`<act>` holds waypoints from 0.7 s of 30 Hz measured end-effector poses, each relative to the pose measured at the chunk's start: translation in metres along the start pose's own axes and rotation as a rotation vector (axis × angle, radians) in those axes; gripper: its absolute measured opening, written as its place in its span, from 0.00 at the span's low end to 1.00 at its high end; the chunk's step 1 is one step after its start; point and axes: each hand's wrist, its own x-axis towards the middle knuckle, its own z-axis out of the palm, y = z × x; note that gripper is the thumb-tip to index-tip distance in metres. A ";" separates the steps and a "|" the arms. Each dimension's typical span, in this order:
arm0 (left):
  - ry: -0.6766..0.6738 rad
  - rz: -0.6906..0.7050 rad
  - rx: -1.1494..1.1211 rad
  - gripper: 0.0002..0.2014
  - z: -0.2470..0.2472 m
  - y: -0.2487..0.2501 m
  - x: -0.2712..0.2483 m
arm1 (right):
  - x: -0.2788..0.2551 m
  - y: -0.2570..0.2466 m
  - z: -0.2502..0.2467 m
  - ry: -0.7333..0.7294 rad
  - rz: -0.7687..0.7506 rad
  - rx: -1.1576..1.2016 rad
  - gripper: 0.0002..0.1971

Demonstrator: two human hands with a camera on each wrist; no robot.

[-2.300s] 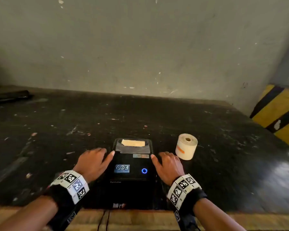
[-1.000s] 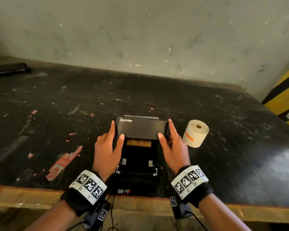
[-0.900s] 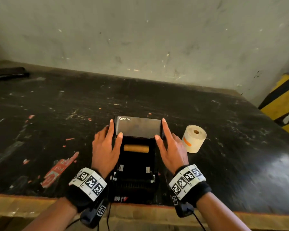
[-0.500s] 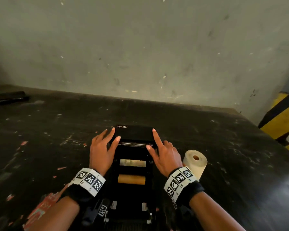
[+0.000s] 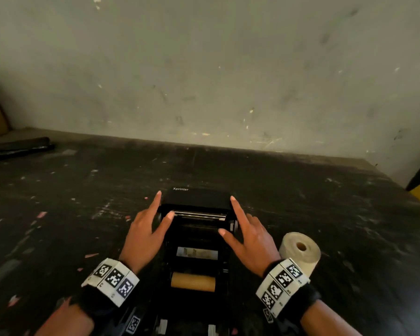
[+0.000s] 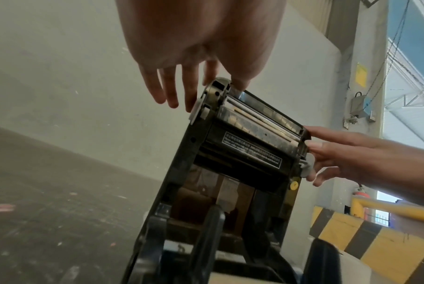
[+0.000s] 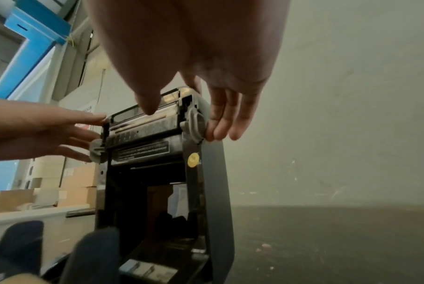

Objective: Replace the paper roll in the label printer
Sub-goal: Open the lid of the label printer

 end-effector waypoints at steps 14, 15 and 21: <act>-0.465 -0.049 0.464 0.39 0.027 -0.063 -0.074 | -0.073 0.019 0.083 -0.334 0.009 -0.036 0.51; -0.462 -0.070 0.443 0.40 0.028 -0.061 -0.075 | -0.074 0.018 0.084 -0.335 0.020 -0.023 0.49; -0.270 -0.040 0.134 0.26 0.020 -0.041 -0.077 | -0.078 0.005 0.072 -0.217 0.067 0.294 0.35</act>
